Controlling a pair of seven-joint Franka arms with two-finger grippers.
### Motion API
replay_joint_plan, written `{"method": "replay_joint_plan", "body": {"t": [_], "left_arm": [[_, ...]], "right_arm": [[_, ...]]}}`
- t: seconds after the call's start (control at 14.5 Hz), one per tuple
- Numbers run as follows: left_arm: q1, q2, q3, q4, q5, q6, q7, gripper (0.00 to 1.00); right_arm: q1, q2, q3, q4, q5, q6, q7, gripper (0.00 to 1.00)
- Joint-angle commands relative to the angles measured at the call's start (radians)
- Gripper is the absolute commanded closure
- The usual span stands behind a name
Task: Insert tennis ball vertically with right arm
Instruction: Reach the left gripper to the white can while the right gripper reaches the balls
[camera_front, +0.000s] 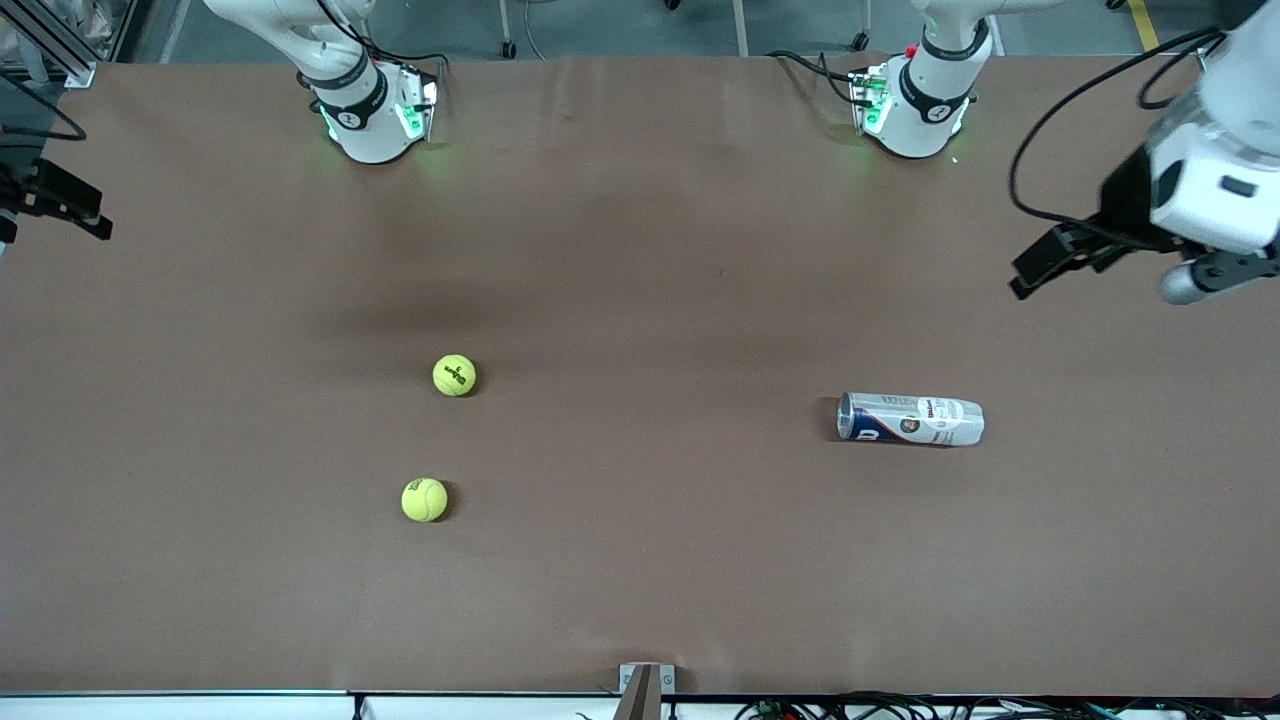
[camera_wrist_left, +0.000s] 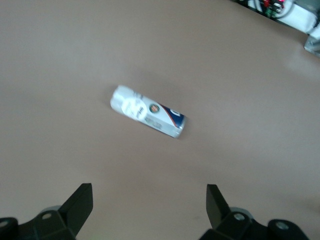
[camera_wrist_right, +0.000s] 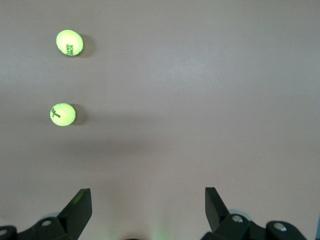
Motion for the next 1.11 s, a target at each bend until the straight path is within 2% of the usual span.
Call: {"method": "replay_joint_plan", "body": {"t": [0.0,0.14,0.42,0.69,0.83,1.04], "left_arm": [[0.002,0.047,-0.053,0.006,0.012,-0.013,-0.229,0.00],[-0.022,0.090,-0.069,0.005,0.026,-0.010,-0.419,0.00],[-0.118,0.206,-0.070,0.003,0.191,0.000,-0.760,0.00],[-0.130,0.283,-0.072,-0.030,0.301,0.059,-1.009,0.00],[-0.127,0.291,-0.072,-0.102,0.387,0.116,-1.115,0.00],[-0.112,0.268,-0.070,-0.249,0.466,0.275,-1.259,0.00]], "right_arm": [[-0.002,0.022,-0.002,0.001,-0.017,0.040,-0.006,0.00],[-0.005,0.062,-0.007,0.004,-0.021,0.064,-0.006,0.00],[-0.003,0.125,-0.007,0.007,-0.097,0.146,-0.006,0.00],[0.004,0.160,-0.005,0.000,-0.065,0.161,0.009,0.00],[0.007,0.166,-0.005,-0.003,-0.011,0.175,0.023,0.00],[0.023,0.185,0.001,-0.005,0.034,0.189,0.165,0.00]]}}
